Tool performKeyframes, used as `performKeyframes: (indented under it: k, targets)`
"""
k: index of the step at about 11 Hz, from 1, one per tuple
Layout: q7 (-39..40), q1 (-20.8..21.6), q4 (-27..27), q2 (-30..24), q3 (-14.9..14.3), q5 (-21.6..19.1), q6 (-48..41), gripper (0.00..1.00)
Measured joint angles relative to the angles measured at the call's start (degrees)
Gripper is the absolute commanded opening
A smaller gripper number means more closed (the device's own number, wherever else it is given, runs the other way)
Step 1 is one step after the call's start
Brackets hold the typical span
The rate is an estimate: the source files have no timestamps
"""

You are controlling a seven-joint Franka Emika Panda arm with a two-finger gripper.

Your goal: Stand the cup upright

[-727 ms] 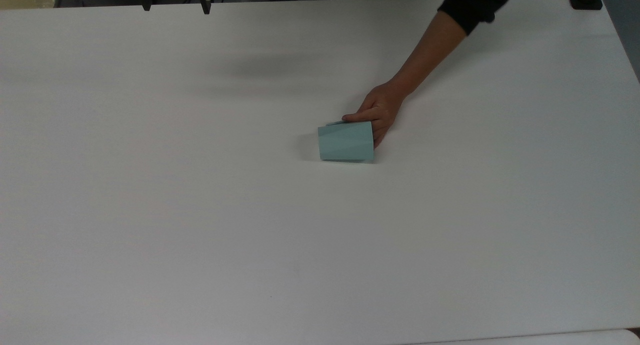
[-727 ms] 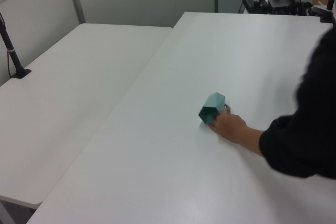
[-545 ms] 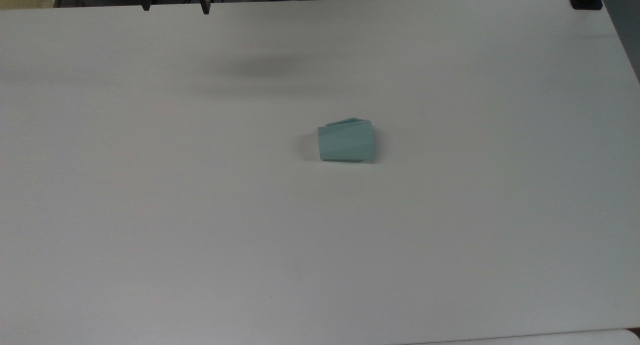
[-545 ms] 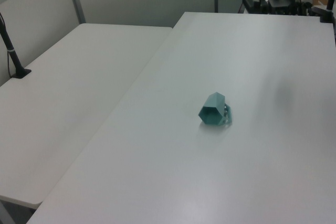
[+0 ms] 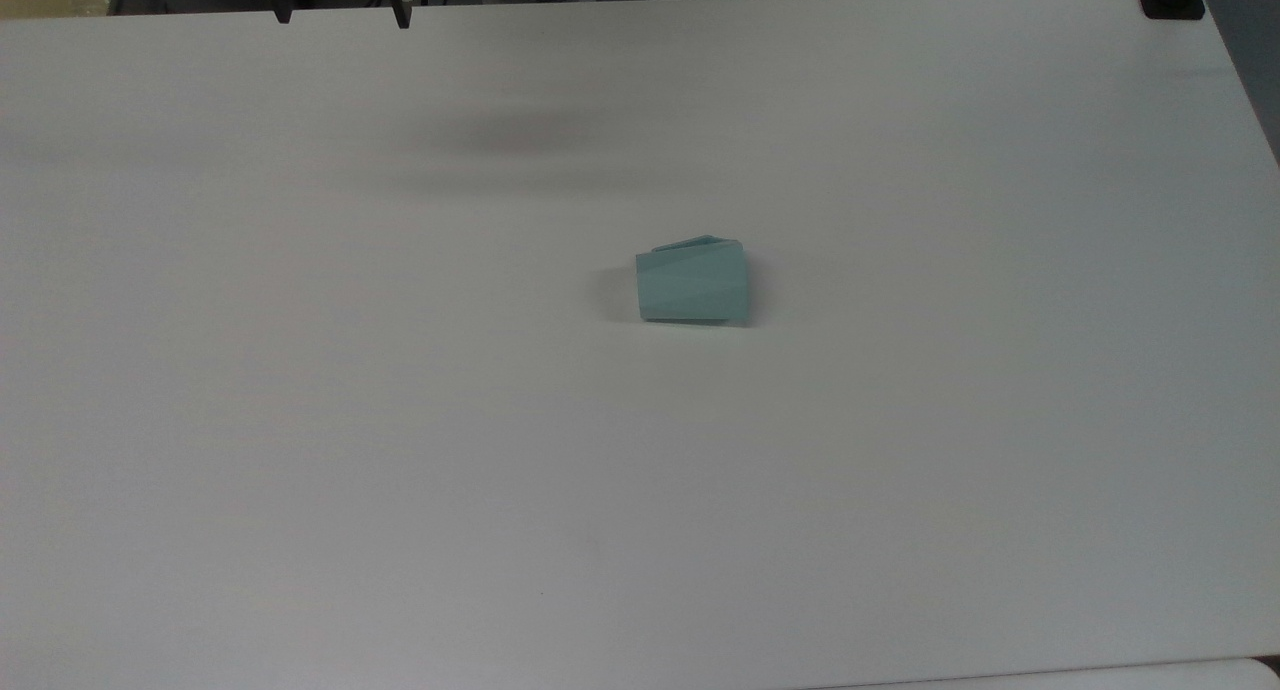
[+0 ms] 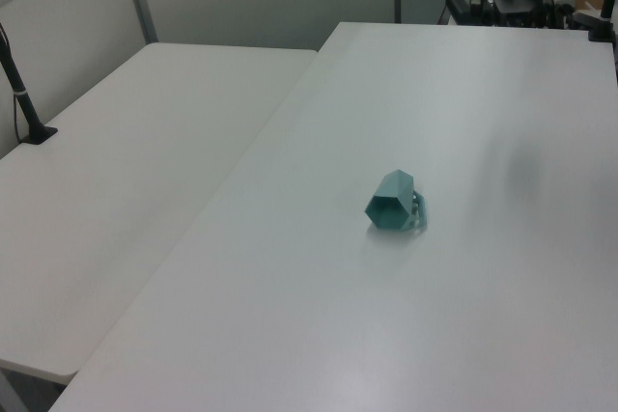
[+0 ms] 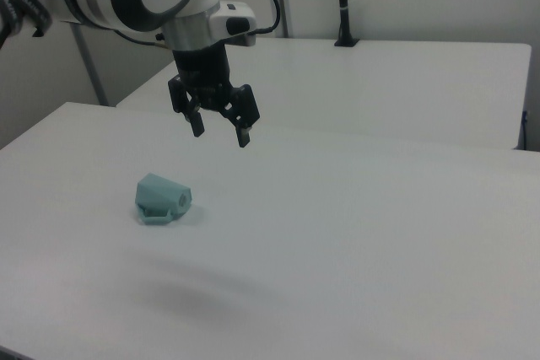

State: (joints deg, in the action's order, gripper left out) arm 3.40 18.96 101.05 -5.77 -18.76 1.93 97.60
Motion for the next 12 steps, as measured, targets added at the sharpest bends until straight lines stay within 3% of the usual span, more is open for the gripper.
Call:
performKeyframes:
  k: [2, 6, 10, 12]
  targets:
    - [-0.9, 1.1, 0.0, 0.2, 0.3, 0.2, 0.0, 1.0]
    - [-13.5, 11.9, -4.5, 4.7, 1.1, 5.5, 0.0, 1.0]
    - [-32.7, 24.8, -12.0, 16.8, 4.6, 17.4, 0.0, 1.0]
    - [-38.7, 28.9, -17.9, 23.6, 5.0, 20.7, -2.1, 1.0]
